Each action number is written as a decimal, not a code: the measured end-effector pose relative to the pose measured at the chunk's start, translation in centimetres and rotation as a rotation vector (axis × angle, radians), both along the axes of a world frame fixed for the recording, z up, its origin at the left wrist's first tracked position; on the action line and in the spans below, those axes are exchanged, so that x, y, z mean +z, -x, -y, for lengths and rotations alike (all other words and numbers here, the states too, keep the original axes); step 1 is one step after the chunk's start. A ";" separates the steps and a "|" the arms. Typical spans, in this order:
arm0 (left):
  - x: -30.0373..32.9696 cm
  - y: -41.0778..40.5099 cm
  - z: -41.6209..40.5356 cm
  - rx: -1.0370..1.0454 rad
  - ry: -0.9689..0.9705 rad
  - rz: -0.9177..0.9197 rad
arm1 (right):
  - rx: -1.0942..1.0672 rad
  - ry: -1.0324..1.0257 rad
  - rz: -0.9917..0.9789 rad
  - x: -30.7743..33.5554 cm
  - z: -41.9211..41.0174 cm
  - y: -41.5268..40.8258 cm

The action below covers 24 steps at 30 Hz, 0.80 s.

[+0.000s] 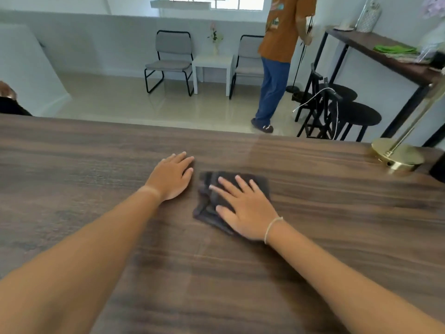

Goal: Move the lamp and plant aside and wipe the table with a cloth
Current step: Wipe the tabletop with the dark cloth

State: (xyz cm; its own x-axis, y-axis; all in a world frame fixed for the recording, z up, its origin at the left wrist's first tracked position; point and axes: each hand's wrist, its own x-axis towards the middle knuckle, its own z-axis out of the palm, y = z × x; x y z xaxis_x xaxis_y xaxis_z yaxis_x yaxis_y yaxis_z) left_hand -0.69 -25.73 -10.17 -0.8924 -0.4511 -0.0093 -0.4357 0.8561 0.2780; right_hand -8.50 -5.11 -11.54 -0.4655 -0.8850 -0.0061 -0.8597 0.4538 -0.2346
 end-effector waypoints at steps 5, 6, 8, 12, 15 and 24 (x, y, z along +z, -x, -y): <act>-0.7 2.9 1.9 0.004 0.001 -0.022 | 0.172 0.043 0.047 0.6 -4.0 3.8; -0.8 2.8 1.7 0.004 -0.006 -0.040 | 0.086 0.017 0.014 0.6 -3.7 7.1; -0.7 2.1 0.9 -0.015 0.008 -0.060 | -0.191 -0.054 -0.012 1.0 -2.5 13.4; -1.5 2.1 1.5 0.038 0.007 -0.043 | -0.418 -0.101 0.050 0.7 6.3 20.3; -1.4 2.4 2.2 0.036 -0.008 -0.040 | -0.245 -0.064 0.026 0.0 9.8 15.4; -0.7 -0.6 0.9 0.114 -0.190 -0.089 | -0.051 -0.039 0.050 0.4 -4.3 10.5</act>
State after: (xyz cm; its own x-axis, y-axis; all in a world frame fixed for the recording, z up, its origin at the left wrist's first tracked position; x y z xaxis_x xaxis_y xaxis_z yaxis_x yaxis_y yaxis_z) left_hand -0.08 -26.63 -10.85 -0.8369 -0.5467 -0.0271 -0.4932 0.7316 0.4707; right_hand -19.00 -0.80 -11.10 -0.5083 -0.8588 -0.0648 -0.8227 0.5064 -0.2581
